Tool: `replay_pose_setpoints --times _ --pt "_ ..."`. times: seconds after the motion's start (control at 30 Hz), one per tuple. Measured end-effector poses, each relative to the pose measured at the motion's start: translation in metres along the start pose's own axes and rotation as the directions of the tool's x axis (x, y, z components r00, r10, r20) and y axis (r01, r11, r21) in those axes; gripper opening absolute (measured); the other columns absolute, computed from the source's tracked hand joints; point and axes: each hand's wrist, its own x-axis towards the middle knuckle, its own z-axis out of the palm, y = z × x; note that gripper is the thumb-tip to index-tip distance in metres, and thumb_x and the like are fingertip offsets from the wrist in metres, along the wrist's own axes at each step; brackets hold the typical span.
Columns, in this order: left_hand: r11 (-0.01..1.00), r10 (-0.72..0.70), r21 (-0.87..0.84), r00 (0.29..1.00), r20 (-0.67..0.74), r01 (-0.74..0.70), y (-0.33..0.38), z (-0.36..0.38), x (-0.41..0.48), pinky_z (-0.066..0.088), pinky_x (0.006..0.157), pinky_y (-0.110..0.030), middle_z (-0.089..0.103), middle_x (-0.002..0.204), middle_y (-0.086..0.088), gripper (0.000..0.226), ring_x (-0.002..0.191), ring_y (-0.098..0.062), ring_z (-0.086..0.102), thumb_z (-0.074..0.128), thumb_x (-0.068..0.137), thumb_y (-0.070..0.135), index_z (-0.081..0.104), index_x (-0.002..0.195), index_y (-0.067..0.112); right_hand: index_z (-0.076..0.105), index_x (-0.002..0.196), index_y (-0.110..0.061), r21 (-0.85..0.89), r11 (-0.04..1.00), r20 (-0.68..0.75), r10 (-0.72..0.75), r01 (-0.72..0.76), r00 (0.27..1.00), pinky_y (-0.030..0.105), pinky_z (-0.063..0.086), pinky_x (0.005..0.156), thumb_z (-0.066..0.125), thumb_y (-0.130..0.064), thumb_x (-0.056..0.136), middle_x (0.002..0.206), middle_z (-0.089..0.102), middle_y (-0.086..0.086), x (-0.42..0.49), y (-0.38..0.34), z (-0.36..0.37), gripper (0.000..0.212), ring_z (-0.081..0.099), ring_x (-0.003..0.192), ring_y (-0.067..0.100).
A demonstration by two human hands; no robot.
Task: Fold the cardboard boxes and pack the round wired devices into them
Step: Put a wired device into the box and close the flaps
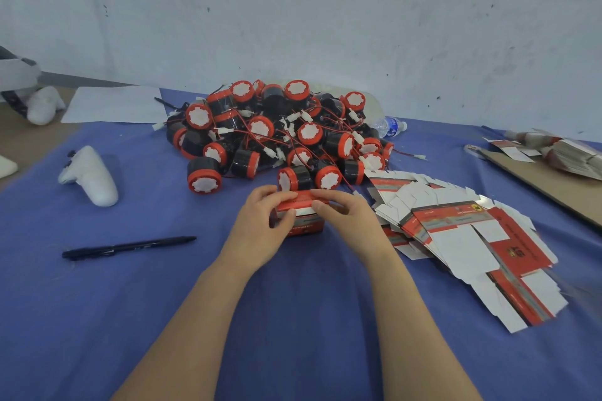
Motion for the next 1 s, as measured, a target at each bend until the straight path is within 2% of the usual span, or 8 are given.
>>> replay_pose_setpoints --times 0.07,0.2,0.37,0.57,0.7,0.77,0.9,1.0 --pt "1.0 0.021 -0.023 0.999 0.03 -0.02 0.001 -0.001 -0.001 0.036 0.086 -0.002 0.038 0.14 0.004 0.033 0.114 0.001 0.036 0.054 0.097 0.017 0.059 0.128 0.026 0.068 0.101 -0.034 0.055 0.998 0.0 0.016 -0.016 1.0 0.002 0.045 0.066 0.06 -0.021 0.093 0.098 0.068 -0.017 0.0 0.001 0.0 0.017 0.062 0.089 -0.006" --pt "0.995 -0.053 -0.076 0.997 0.056 0.057 0.006 0.0 0.0 0.039 0.103 -0.024 0.035 0.147 0.004 0.034 0.13 -0.009 0.036 0.048 0.098 0.011 0.06 0.127 0.023 0.07 0.092 -0.031 0.195 0.977 -0.083 0.101 -0.083 0.991 0.011 0.048 0.064 0.058 -0.024 0.095 0.095 0.071 -0.01 0.003 0.006 0.006 0.015 0.065 0.087 0.002" --pt "0.972 -0.178 -0.152 0.984 0.012 0.178 0.012 0.004 -0.001 0.034 0.106 -0.026 0.03 0.153 0.0 0.03 0.138 -0.011 0.03 0.044 0.102 0.025 0.06 0.126 0.022 0.06 0.115 -0.017 0.328 0.917 -0.095 0.271 -0.226 0.958 0.029 0.049 0.083 0.054 -0.019 0.096 0.109 0.062 0.001 0.01 0.009 0.017 0.019 0.058 0.103 0.017" --pt "0.798 -0.423 -0.394 0.89 0.172 0.456 0.014 0.014 0.002 0.035 0.107 -0.032 0.029 0.154 -0.003 0.068 0.134 -0.021 0.039 0.04 0.103 0.025 -0.004 0.154 0.02 0.058 0.119 -0.014 0.293 0.924 -0.021 0.264 -0.246 0.964 0.037 0.045 0.101 0.039 -0.011 0.102 0.113 0.063 0.005 0.007 0.01 0.021 0.026 0.057 0.113 0.022" --pt "0.857 -0.403 -0.291 0.905 0.137 0.425 0.014 0.016 0.001 0.039 0.088 -0.027 0.048 0.138 -0.008 0.042 0.115 -0.018 0.05 0.037 0.103 0.019 0.031 0.144 0.014 0.058 0.109 -0.028 0.147 0.968 -0.082 0.218 -0.204 0.973 0.009 0.044 0.07 0.034 -0.015 0.102 0.093 0.062 -0.016 0.005 0.01 0.03 0.028 0.057 0.091 0.001" --pt "0.852 -0.408 -0.31 0.906 0.108 0.421 0.019 0.016 0.001 0.043 0.093 -0.032 0.05 0.134 -0.009 0.039 0.115 -0.02 0.051 0.037 0.102 0.017 0.036 0.14 0.014 0.056 0.109 -0.029 0.17 0.964 -0.118 0.224 -0.203 0.967 0.004 0.041 0.063 0.036 -0.02 0.103 0.094 0.061 -0.018 0.002 0.008 0.033 0.023 0.055 0.088 -0.004" --pt "0.794 -0.343 -0.526 0.939 0.023 0.303 0.045 0.016 -0.004 0.032 0.114 -0.039 0.033 0.153 0.0 0.049 0.137 -0.018 0.036 0.035 0.104 0.027 0.021 0.151 0.03 0.053 0.126 -0.024 0.414 0.899 -0.168 0.232 -0.145 0.958 0.034 0.05 0.094 0.042 -0.032 0.102 0.112 0.063 -0.002 -0.008 -0.007 0.028 0.028 0.059 0.105 0.015" --pt "0.768 -0.27 -0.61 0.962 -0.037 0.192 0.078 0.021 -0.003 0.05 0.098 -0.038 0.043 0.145 -0.004 0.048 0.124 -0.021 0.052 0.043 0.101 0.03 0.03 0.147 0.032 0.052 0.113 -0.031 0.411 0.911 -0.271 0.158 -0.034 0.95 0.03 0.055 0.079 0.044 -0.034 0.101 0.091 0.065 -0.006 -0.024 -0.026 0.004 0.015 0.065 0.086 0.013"
